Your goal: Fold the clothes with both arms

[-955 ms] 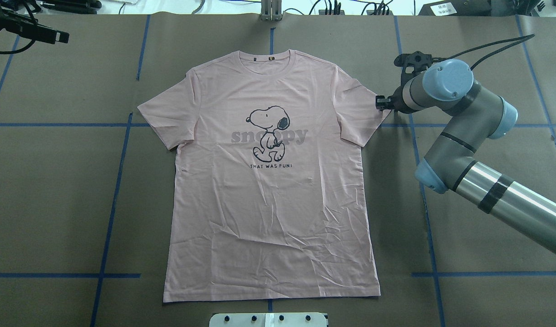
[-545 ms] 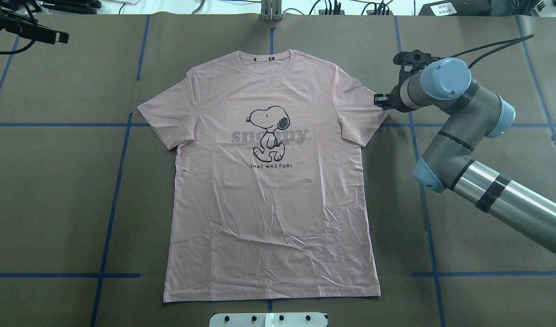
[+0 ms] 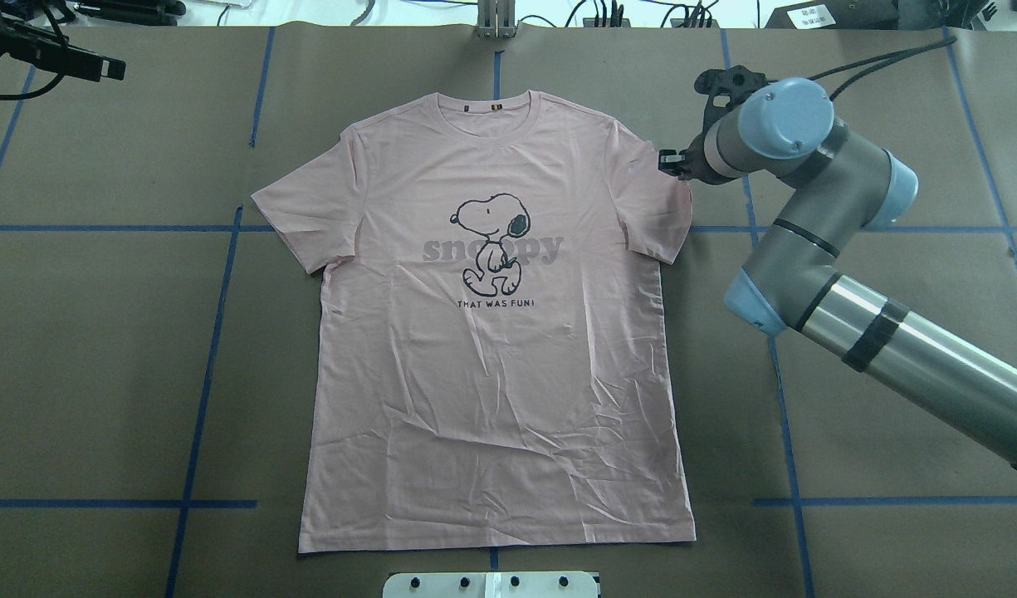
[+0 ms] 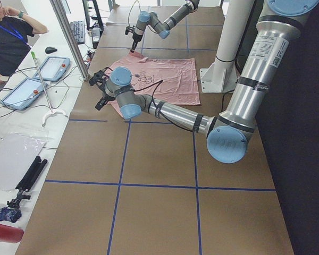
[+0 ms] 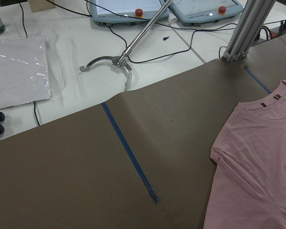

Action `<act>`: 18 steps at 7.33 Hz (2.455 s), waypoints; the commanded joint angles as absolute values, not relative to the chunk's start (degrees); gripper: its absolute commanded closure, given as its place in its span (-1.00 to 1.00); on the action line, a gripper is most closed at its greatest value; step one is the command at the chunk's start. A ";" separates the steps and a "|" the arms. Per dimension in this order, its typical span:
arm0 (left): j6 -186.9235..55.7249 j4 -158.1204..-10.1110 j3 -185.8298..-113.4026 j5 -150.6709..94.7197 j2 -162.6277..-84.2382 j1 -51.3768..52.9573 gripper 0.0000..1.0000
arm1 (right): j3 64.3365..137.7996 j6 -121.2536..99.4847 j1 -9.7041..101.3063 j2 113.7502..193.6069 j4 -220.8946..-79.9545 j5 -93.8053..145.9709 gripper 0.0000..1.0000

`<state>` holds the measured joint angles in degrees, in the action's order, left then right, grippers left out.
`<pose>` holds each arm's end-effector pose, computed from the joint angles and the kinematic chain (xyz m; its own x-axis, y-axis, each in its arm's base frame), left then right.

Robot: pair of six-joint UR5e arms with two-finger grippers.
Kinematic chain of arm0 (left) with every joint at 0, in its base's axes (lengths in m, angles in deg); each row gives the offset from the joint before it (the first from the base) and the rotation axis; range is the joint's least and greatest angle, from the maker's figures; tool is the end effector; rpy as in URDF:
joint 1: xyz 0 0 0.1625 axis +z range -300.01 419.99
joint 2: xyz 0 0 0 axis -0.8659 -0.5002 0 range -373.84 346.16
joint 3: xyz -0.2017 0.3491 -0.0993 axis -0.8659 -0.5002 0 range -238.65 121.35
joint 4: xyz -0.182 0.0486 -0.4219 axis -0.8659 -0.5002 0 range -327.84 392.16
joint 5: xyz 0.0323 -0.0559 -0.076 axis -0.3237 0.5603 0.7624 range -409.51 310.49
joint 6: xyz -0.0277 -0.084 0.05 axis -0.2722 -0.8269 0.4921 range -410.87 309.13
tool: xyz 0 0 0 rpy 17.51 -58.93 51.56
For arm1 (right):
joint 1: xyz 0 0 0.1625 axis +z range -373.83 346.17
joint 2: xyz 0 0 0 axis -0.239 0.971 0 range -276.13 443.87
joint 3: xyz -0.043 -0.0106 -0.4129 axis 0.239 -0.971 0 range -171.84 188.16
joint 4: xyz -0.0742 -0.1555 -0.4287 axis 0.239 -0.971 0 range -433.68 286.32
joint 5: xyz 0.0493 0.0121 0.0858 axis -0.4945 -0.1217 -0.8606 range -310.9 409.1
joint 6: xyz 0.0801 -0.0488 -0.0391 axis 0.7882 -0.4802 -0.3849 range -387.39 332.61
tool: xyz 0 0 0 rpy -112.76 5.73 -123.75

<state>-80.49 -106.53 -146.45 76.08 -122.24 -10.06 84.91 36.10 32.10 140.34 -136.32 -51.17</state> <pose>0.1599 -0.6580 0.3779 0.5796 0.4748 -0.6623 0.1631 0.7287 0.6651 -0.4636 -0.6445 0.3490 0.6940 0.0854 0.7149 -0.3413 0.9133 0.2223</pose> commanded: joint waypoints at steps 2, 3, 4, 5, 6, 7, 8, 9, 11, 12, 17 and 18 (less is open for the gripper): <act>-80.49 -106.53 -146.36 76.00 -122.21 -10.06 -1.00 | 83.67 43.69 26.01 128.01 -151.11 -40.75 1.00; -80.49 -106.53 -146.27 76.00 -122.21 -10.06 -1.00 | 81.48 46.07 23.81 126.43 -150.94 -37.07 1.00; -80.49 -106.44 -146.19 76.00 -122.12 -10.06 -1.00 | 78.68 46.96 22.66 125.10 -150.67 -35.11 1.00; -80.49 -106.44 -146.19 76.09 -122.12 -10.06 -1.00 | 78.39 46.88 21.95 125.00 -150.58 -34.49 1.00; -80.49 -106.35 -146.19 76.09 -122.12 -10.06 -1.00 | 78.39 46.62 21.33 125.00 -150.58 -34.13 1.00; -80.49 -106.35 -146.19 76.09 -122.12 -10.06 -1.00 | 78.39 46.44 21.15 125.00 -150.58 -33.78 0.13; -80.57 -106.35 -146.19 76.09 -122.12 -10.06 -1.00 | 78.39 44.79 21.24 124.39 -150.67 -33.60 -0.99; -80.58 -106.35 -146.10 76.09 -122.47 -9.98 -1.00 | 78.30 42.42 22.54 121.60 -152.06 -35.17 -1.00; -84.93 -105.22 -145.40 76.09 -123.44 -8.66 -1.00 | 78.82 32.44 30.16 120.87 -153.48 -48.74 -1.00; -94.80 -105.12 -144.70 73.13 -125.61 -6.39 -1.00 | 78.91 26.46 34.99 121.66 -153.40 -55.24 -1.00; -103.05 -105.47 -136.08 52.81 -127.83 7.40 -0.86 | 87.52 8.21 47.78 136.51 -148.66 -69.37 -1.00; -105.60 -105.65 -135.47 51.40 -127.83 9.95 -0.77 | 87.53 8.30 47.69 136.60 -148.65 -69.28 -1.00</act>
